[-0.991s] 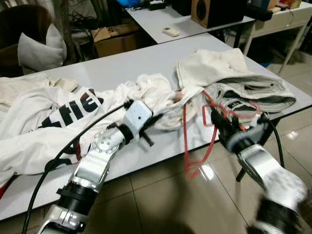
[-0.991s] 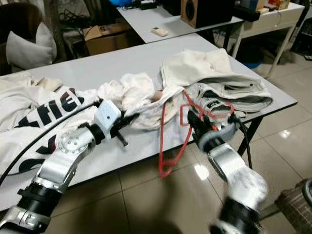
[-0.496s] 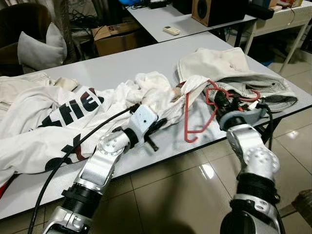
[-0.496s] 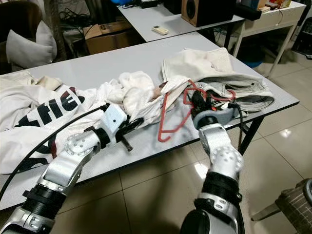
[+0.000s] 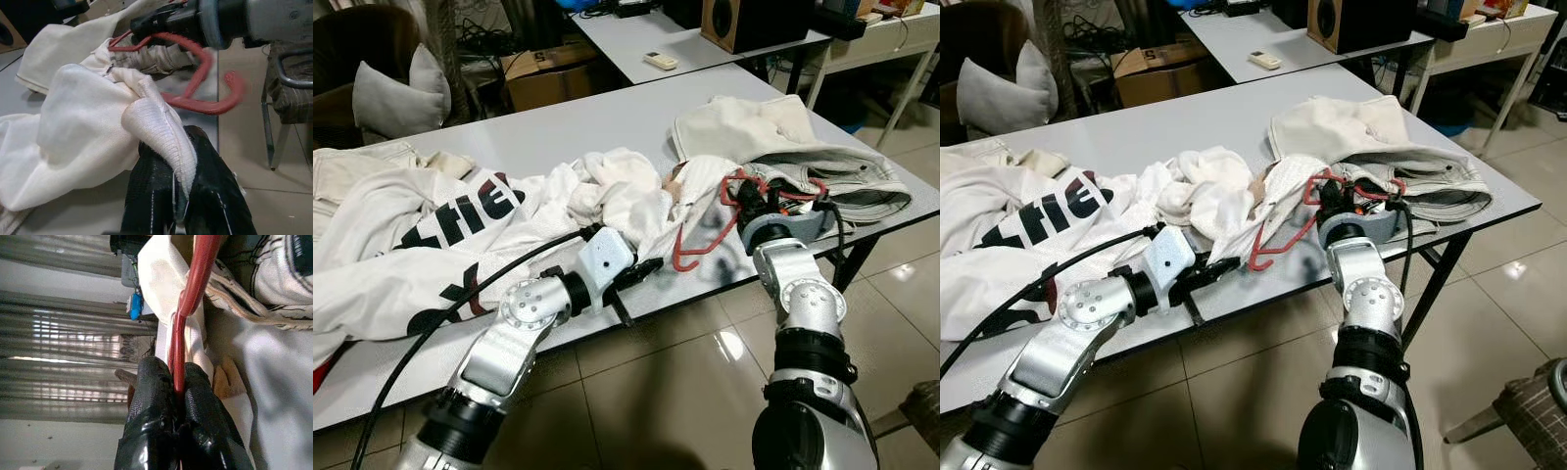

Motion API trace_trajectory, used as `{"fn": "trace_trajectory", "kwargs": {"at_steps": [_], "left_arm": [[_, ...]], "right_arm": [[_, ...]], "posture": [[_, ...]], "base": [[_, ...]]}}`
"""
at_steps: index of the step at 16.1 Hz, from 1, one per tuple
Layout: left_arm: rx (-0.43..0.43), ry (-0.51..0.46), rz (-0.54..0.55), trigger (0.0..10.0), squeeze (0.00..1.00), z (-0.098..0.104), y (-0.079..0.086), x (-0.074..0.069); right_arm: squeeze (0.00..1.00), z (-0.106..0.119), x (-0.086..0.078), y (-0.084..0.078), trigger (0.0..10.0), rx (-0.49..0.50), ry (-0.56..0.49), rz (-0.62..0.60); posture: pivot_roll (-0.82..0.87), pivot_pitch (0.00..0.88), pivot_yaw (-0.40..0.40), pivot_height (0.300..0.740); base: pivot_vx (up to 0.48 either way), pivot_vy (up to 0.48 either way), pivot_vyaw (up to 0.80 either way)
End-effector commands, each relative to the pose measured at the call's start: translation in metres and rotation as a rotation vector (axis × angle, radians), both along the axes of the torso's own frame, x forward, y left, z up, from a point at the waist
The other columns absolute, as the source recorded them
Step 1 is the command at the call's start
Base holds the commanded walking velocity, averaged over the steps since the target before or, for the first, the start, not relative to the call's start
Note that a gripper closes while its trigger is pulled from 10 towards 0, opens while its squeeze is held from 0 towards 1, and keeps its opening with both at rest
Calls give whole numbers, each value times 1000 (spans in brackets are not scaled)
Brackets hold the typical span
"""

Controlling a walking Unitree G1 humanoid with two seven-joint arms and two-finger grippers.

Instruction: Hang hanger

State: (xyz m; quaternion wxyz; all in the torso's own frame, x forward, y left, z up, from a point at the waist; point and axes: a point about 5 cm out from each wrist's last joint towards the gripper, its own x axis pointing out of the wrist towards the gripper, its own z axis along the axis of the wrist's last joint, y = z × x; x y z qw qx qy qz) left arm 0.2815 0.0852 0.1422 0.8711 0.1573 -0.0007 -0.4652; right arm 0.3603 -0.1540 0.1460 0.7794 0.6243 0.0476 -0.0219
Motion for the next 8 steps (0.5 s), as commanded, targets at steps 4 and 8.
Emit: {"fn": "trace_trajectory", "kwargs": {"at_steps": [4,8], "left_arm": [[-21,-27,36,0,0,15,-2,-1],[-3,-36,-5,78,0,25,-10,-6]], "right_arm": [[0,14,11,5,10000,-83,-27,-31],[0,5,13,2,10000,-144,33,-77]], "posture": [[-147,32,68,740],[-129,51,64,740]], "base": [[0,0,0],[0,0,0]]}}
